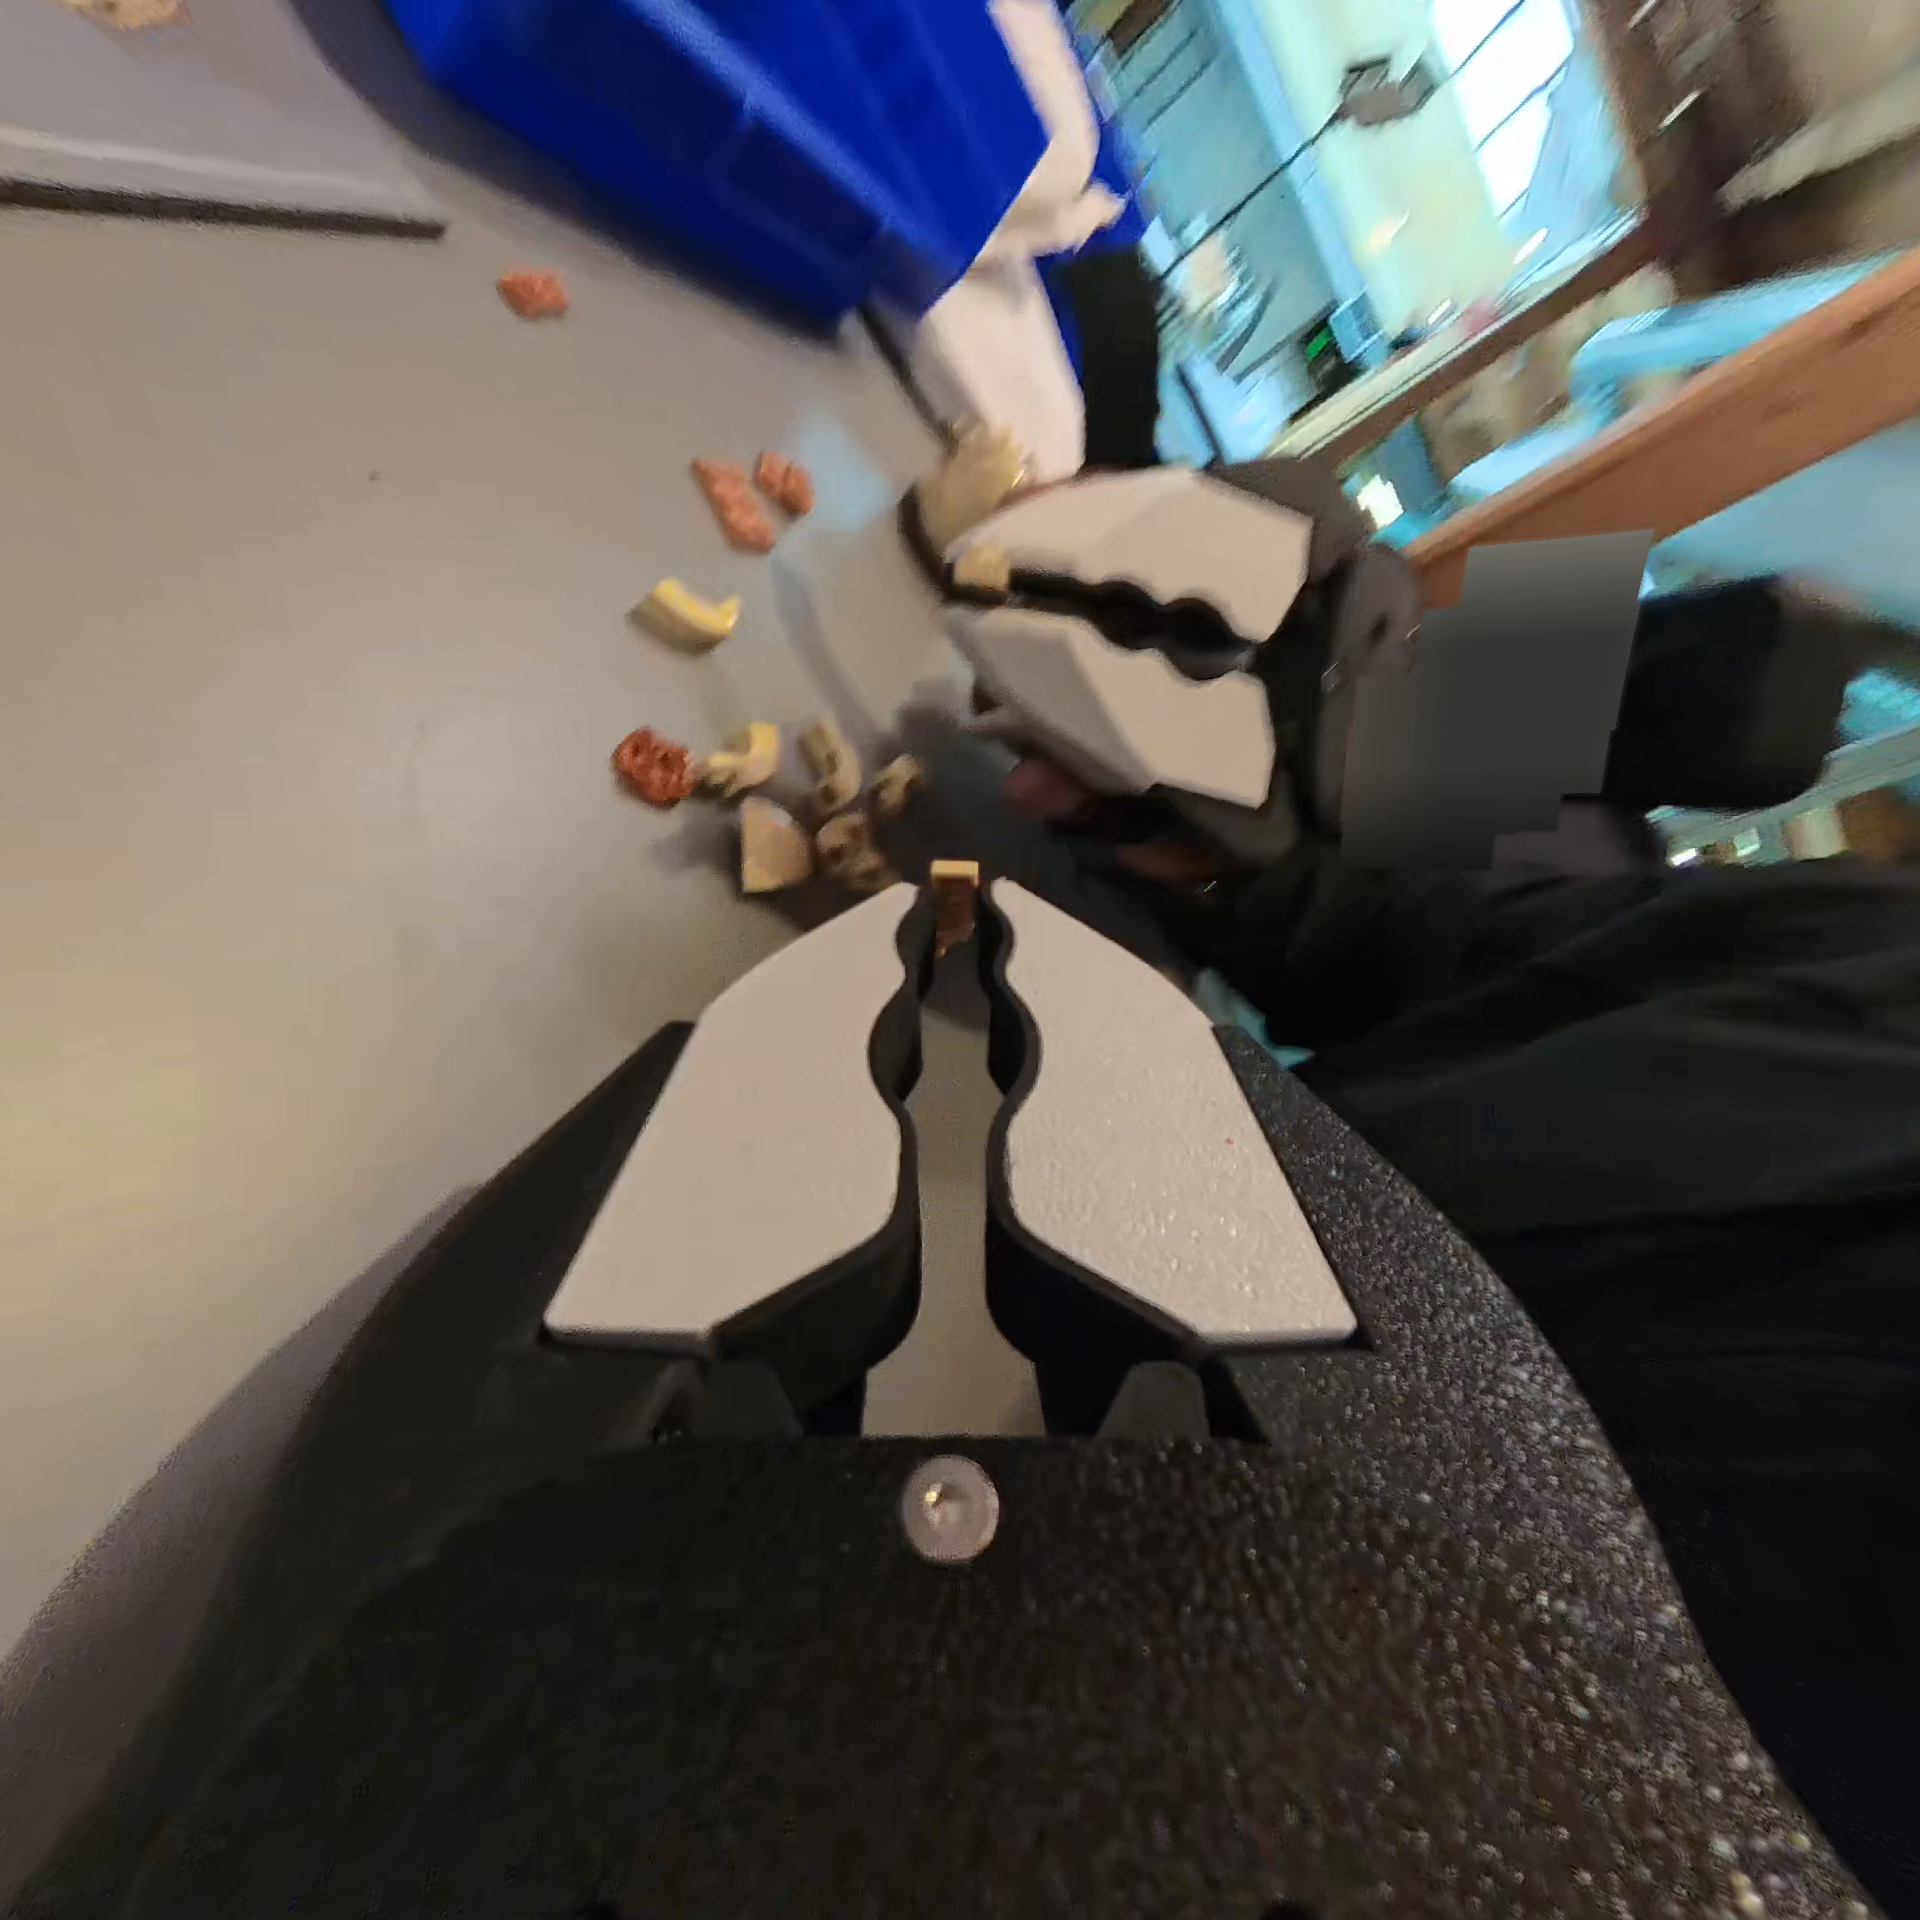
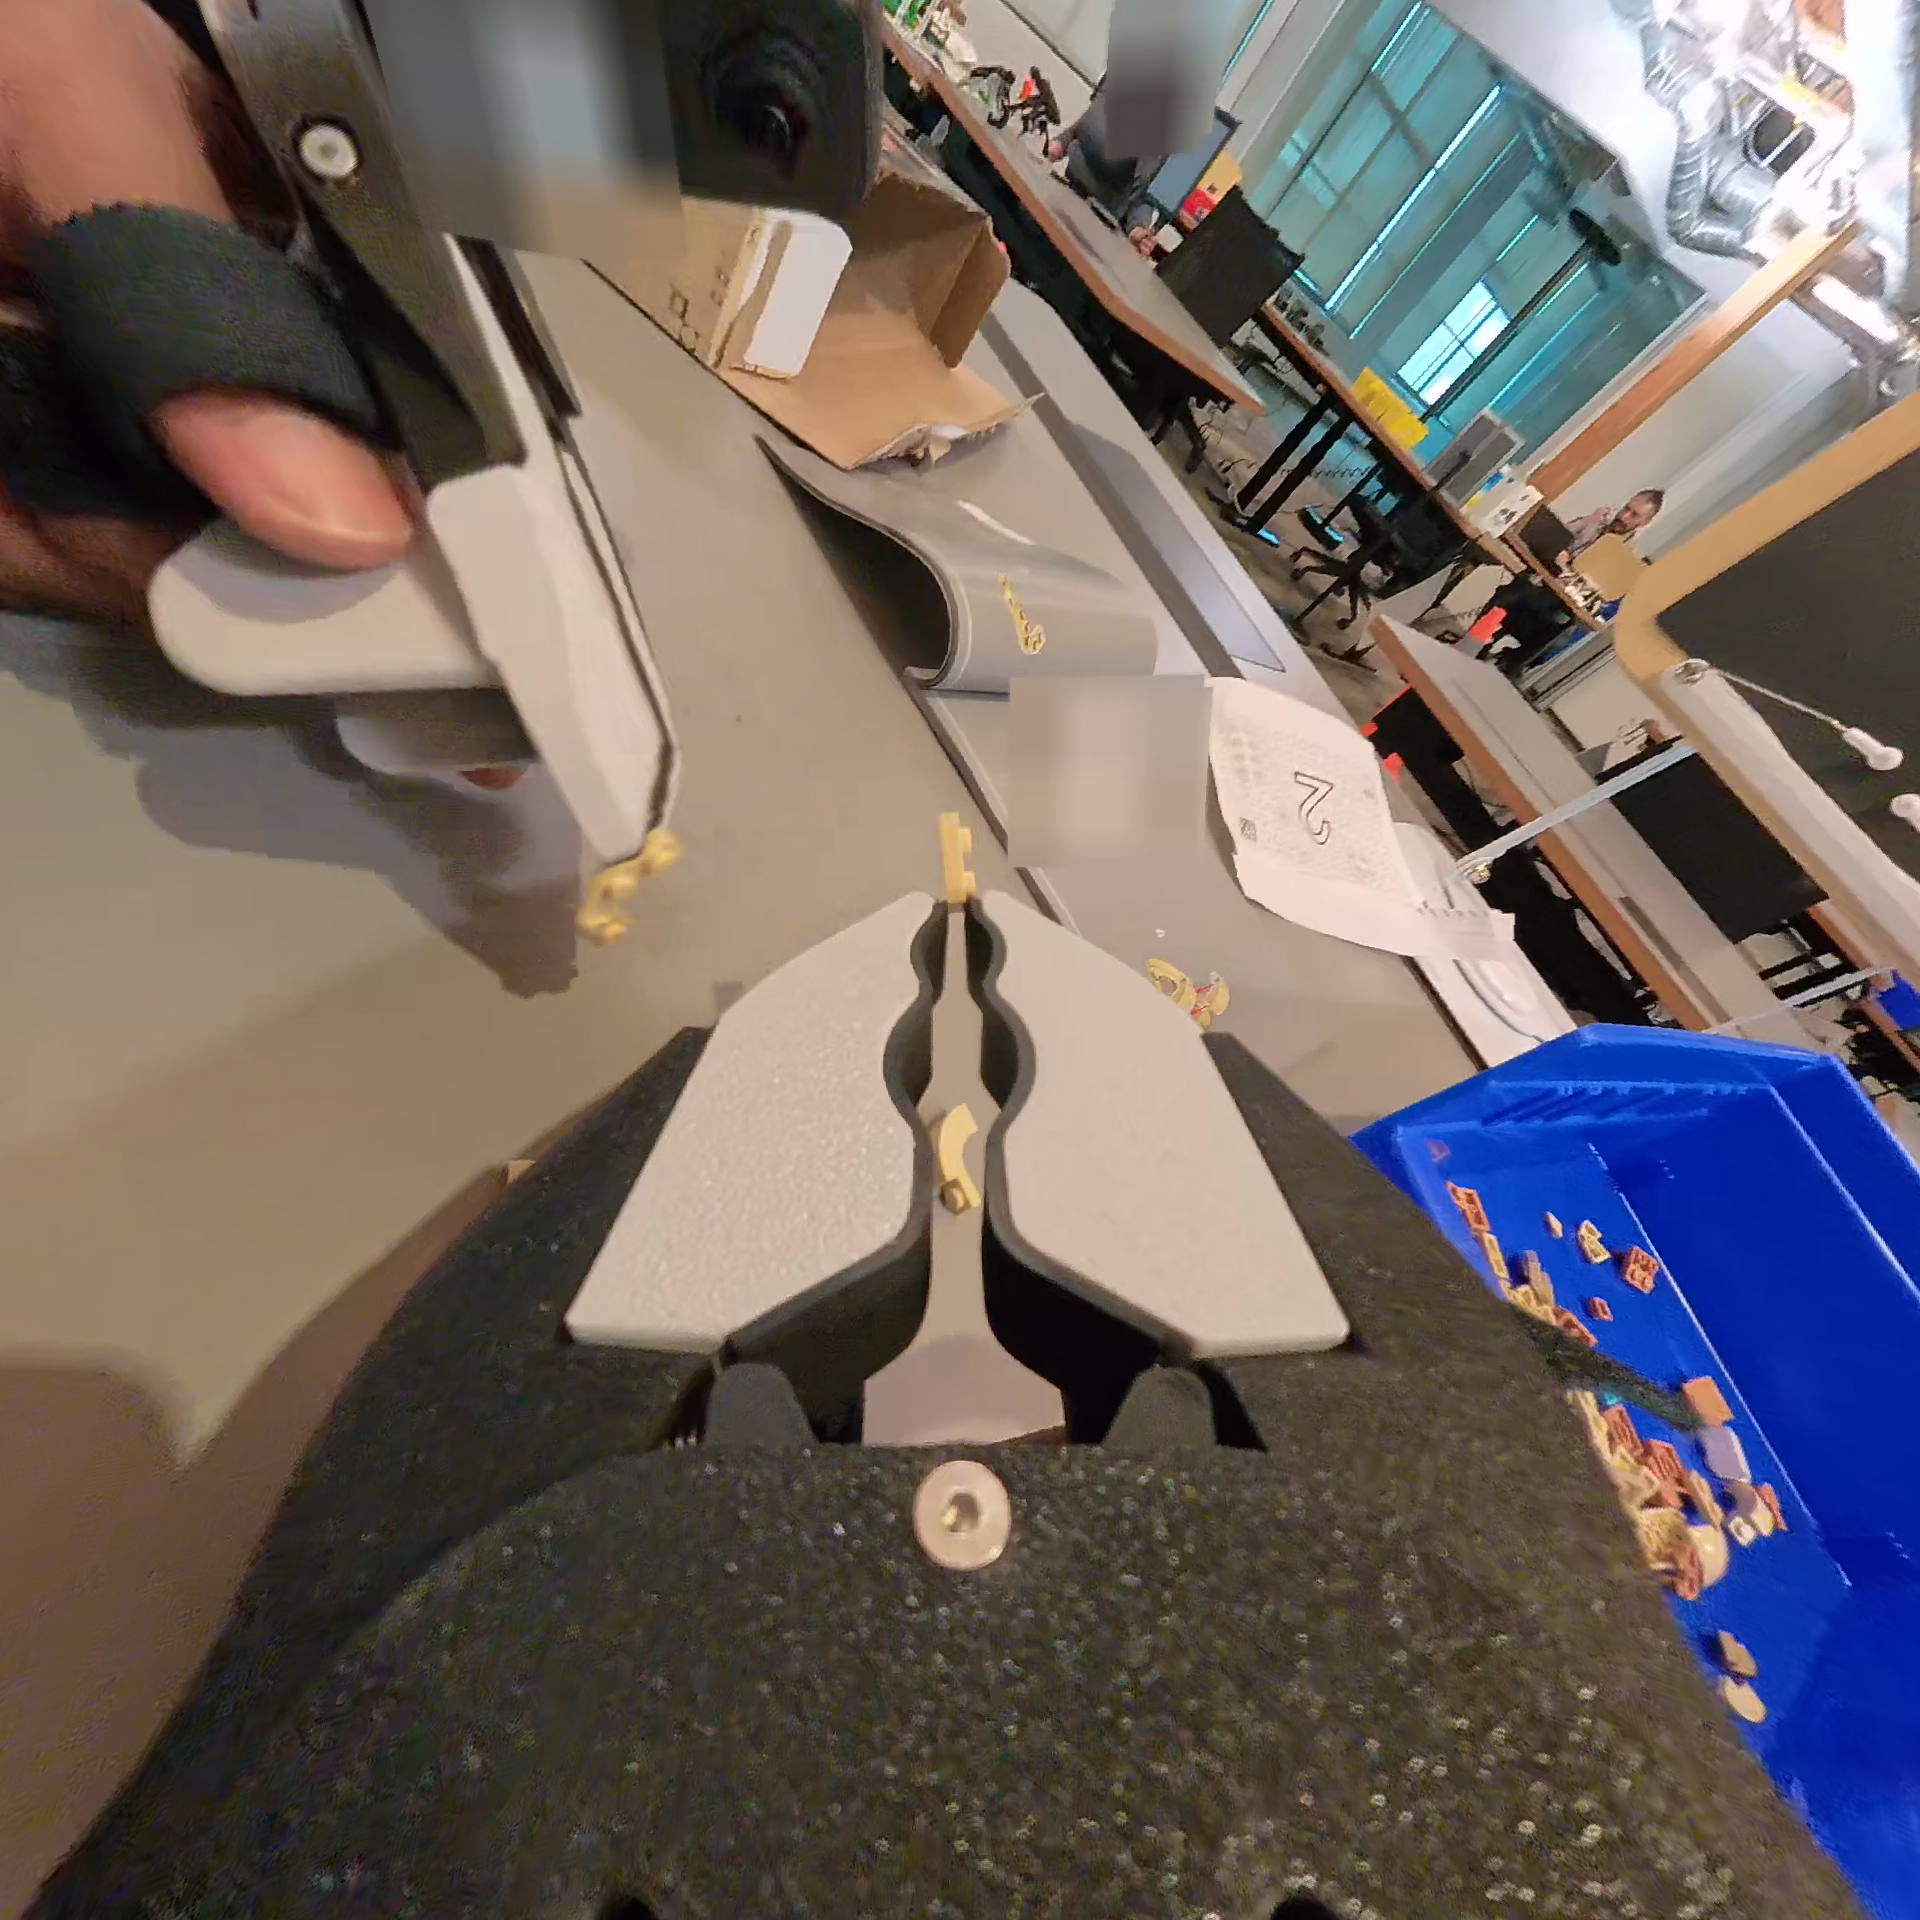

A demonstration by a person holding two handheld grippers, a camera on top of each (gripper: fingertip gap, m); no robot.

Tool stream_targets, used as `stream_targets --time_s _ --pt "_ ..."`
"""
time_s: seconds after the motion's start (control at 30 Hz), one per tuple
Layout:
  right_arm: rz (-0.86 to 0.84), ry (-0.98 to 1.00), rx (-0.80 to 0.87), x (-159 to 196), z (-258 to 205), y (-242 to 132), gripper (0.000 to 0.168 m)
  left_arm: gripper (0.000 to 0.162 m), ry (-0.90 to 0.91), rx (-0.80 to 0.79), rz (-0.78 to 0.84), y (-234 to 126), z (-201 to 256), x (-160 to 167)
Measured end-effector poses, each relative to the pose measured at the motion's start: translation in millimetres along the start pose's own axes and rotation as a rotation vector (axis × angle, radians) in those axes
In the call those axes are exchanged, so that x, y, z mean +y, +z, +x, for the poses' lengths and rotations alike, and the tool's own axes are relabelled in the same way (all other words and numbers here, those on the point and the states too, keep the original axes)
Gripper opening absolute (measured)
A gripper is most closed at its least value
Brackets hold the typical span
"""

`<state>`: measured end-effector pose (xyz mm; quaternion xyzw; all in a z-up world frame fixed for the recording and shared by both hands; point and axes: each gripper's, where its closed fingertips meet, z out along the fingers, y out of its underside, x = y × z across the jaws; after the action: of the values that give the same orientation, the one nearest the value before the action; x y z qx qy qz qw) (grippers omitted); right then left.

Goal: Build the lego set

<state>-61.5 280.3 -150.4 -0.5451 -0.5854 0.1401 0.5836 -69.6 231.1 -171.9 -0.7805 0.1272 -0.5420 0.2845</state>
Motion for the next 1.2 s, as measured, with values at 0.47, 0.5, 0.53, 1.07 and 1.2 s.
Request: stream_targets --time_s 0.47,0.5,0.53,1.07,1.2 --pt "-0.005 -0.028 -0.033 0 -8 0 0.003 0.000 -0.037 -0.099 -0.174 -35 -26 31" --pt "-0.005 -0.029 -0.035 0 -9 0 0.003 0.000 -0.038 -0.107 -0.178 -38 -28 32" --pt "-0.005 -0.030 -0.039 0 -10 0 0.003 0.000 -0.034 -0.108 -0.178 -41 -28 32" --pt "-0.035 -0.069 -0.088 4 -21 4 0.003 0.024 0.399 -0.558 -0.269 -50 -67 16" --pt "-0.033 -0.092 -0.103 4 -24 4 0.003 0.020 0.476 -0.565 -0.334 -46 -69 14"
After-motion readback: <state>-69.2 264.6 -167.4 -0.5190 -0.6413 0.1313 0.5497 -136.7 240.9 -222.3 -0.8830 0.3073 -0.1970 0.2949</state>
